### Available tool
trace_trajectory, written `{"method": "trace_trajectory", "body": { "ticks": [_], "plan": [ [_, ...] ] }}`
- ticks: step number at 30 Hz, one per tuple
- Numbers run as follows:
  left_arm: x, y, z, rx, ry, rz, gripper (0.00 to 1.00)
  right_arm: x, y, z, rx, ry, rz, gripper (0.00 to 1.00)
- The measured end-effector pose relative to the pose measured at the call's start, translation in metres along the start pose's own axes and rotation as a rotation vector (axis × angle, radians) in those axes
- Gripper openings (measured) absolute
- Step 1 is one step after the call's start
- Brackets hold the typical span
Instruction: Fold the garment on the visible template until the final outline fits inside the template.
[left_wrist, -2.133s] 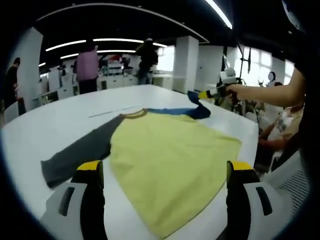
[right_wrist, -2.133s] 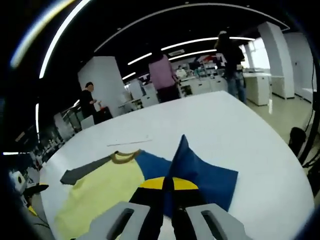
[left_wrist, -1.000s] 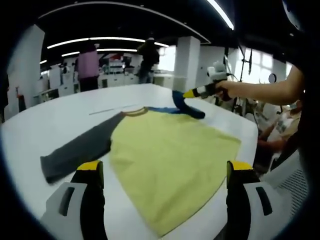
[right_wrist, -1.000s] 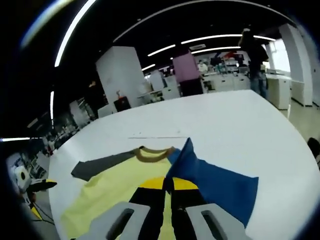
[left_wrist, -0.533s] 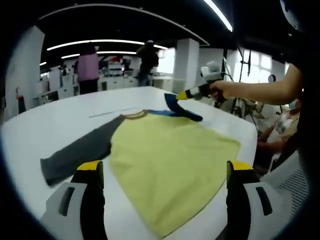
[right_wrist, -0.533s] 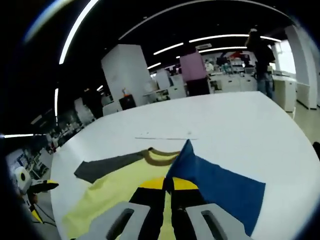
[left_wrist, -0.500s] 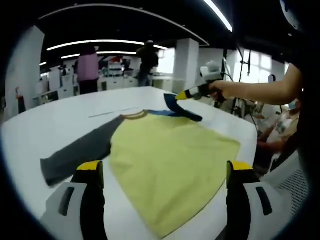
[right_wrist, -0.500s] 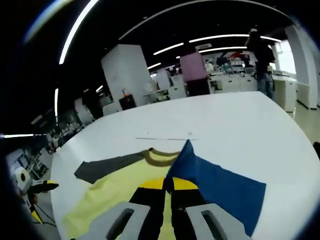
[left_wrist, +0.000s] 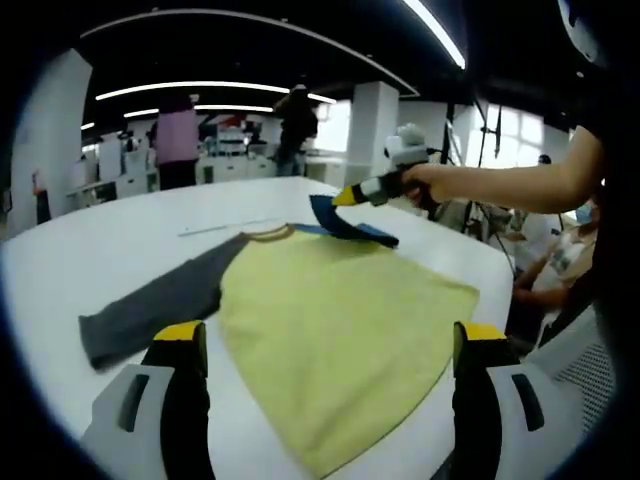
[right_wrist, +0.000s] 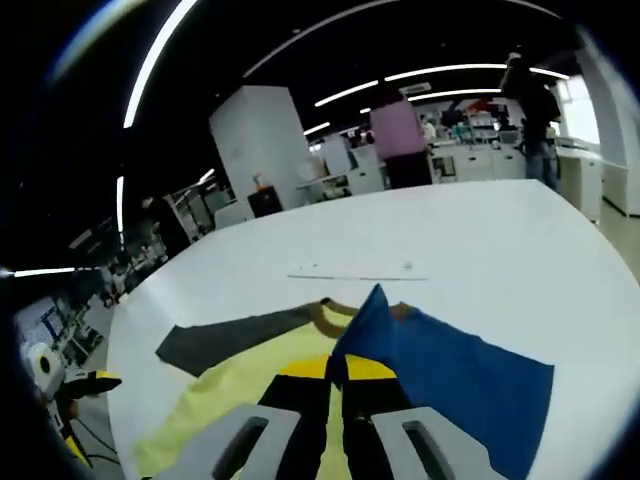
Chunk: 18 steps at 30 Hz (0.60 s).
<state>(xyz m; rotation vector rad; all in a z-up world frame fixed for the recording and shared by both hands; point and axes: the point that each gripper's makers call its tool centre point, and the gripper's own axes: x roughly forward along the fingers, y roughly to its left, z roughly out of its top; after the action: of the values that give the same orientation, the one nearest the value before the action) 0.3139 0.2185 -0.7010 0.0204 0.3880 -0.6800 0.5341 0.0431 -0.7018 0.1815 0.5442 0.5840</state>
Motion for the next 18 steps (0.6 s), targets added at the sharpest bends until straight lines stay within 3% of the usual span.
{"method": "trace_trajectory", "body": {
  "ticks": [9,18],
  "plan": [
    [0.000,0.002,-0.002,-0.002,0.001,0.005,0.99,0.017,0.018,0.001,-0.049,0.022,0.061,0.00],
    [-0.001,0.003,-0.005,0.000,0.008,0.007,0.99,0.028,0.046,0.014,-0.114,0.024,0.130,0.00]
  ]
}}
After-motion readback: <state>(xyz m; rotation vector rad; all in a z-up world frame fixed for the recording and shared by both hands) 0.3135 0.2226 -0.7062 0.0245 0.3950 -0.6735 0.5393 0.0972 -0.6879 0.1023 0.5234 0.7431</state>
